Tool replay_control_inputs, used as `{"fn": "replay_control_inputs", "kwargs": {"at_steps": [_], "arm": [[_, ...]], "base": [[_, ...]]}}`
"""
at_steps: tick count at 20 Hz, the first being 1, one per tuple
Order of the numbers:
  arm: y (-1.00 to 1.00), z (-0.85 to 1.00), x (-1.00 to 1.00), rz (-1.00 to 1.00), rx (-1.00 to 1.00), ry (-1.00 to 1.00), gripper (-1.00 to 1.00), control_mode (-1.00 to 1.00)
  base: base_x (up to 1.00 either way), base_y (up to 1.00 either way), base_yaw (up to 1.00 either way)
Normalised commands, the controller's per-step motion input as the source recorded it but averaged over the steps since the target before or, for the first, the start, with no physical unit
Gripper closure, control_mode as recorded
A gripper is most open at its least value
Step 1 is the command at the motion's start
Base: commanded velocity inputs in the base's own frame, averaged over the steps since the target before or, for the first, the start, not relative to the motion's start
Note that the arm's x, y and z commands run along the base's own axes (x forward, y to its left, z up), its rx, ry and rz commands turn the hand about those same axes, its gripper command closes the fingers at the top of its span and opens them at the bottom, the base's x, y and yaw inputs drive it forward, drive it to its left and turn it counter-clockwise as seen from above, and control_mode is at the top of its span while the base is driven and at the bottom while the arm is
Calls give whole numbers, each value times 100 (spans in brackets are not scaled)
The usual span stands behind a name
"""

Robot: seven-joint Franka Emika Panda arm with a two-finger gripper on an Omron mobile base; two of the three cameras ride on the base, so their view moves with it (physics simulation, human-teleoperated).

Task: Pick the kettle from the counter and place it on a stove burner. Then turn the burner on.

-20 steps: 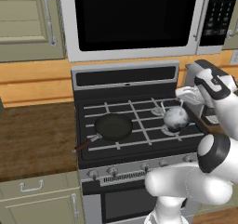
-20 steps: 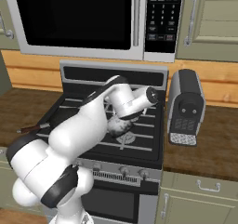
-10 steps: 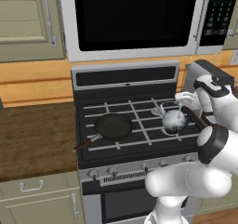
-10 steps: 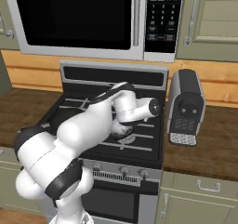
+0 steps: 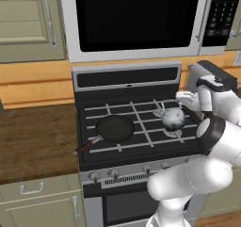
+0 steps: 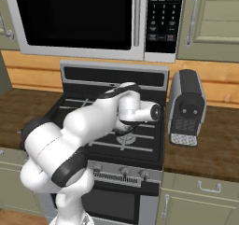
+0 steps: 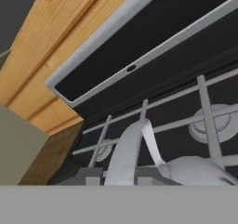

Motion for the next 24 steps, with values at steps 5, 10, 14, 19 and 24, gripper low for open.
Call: {"fn": "replay_control_inputs", "kwargs": {"at_steps": [5,10,14,19,24], "arm": [[-1,-1,3,-6,10,-7,100,-100],[0,-32,0,0,8,-1,100,-100],[0,-30,0,0,0,-1,100,-100],[-8,-22,0,0,0,-8,100,-100],[0,-3,-2,0,0,-3,100,-100]], "base": [[0,0,0],[0,0,0],[0,0,0],[0,0,0],[0,0,0]]}}
